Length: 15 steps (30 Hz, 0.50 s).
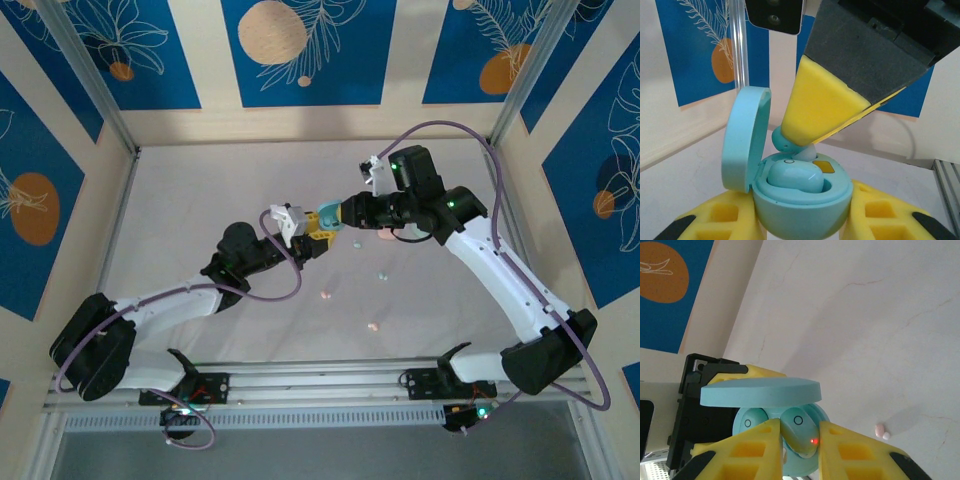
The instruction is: Insert wireless bluetooth earbuds into charging case
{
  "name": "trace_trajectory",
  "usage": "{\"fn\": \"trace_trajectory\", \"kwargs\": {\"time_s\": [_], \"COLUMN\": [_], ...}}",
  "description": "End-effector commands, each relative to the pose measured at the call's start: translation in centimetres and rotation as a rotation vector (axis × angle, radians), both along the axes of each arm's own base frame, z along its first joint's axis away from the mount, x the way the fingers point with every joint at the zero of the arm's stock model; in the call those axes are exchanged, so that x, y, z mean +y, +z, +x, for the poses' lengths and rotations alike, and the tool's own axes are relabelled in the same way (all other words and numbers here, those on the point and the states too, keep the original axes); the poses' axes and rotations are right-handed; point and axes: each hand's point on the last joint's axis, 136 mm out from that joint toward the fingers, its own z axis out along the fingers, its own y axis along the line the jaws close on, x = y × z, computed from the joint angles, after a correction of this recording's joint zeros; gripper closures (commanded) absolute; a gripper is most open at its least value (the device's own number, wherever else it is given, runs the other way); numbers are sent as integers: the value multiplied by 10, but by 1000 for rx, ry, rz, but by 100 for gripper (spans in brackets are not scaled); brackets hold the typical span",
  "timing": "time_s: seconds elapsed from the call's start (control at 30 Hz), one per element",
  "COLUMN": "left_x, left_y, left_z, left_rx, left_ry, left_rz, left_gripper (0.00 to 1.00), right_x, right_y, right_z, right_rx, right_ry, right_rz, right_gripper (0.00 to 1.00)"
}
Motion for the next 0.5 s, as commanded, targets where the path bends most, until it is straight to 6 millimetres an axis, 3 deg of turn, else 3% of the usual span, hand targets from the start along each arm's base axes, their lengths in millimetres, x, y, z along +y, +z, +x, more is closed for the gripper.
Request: {"fn": "trace_trajectory", "kwargs": {"time_s": [0.0, 0.47], "left_x": [-5, -3], "left_y": [37, 43], "left_z": [-8, -9], "left_rx": [-82, -96], "left_ry": [-38, -34], "left_rz": [-79, -85], "left_gripper": [70, 70], "right_x": [3, 5], "right_y": [4, 11], "right_z": [-4, -9], "right_rx": [-27, -45], "right_ry": [41, 77], "right_rz": [-20, 4], "right_gripper": [78, 70]}}
